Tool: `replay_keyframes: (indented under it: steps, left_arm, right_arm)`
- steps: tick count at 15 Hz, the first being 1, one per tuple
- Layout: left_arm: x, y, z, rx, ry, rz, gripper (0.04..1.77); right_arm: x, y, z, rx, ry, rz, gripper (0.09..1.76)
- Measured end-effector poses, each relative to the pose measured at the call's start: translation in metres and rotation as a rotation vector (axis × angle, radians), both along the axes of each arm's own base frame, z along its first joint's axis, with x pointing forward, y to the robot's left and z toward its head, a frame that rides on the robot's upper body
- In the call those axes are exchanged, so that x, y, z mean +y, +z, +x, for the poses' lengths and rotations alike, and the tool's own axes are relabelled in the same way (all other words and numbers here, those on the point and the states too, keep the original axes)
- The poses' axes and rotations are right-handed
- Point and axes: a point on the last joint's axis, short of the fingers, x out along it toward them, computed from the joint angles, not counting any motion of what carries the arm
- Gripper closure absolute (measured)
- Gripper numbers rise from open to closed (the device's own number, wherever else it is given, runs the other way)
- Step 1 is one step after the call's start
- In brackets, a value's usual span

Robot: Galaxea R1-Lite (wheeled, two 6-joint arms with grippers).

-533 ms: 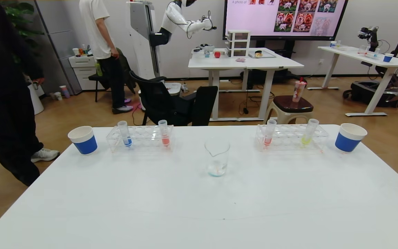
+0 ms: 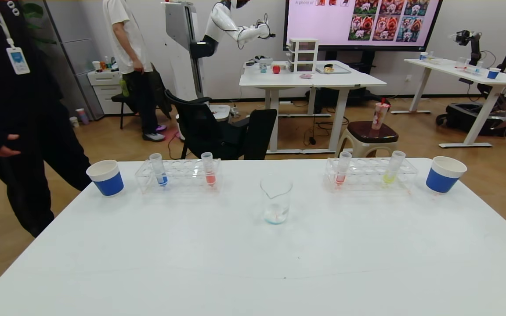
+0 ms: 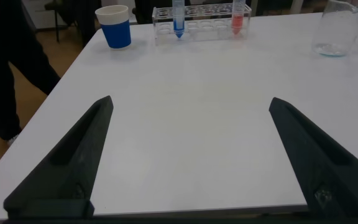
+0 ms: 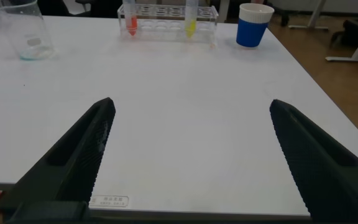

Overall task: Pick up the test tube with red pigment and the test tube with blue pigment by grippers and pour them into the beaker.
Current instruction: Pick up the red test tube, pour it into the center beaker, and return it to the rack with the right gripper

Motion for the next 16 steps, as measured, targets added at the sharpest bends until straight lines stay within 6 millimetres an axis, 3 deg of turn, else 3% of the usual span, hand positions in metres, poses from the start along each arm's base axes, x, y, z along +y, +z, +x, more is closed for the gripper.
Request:
replay_keyframes:
  steps: [16]
  left_arm:
    - [0.0000,0.0000,0.0000,0.000,0.000,-0.001,0.06]
  right_arm:
    - [0.0002,0.0021,-0.0005,-0.010,0.006,-0.032,0.11]
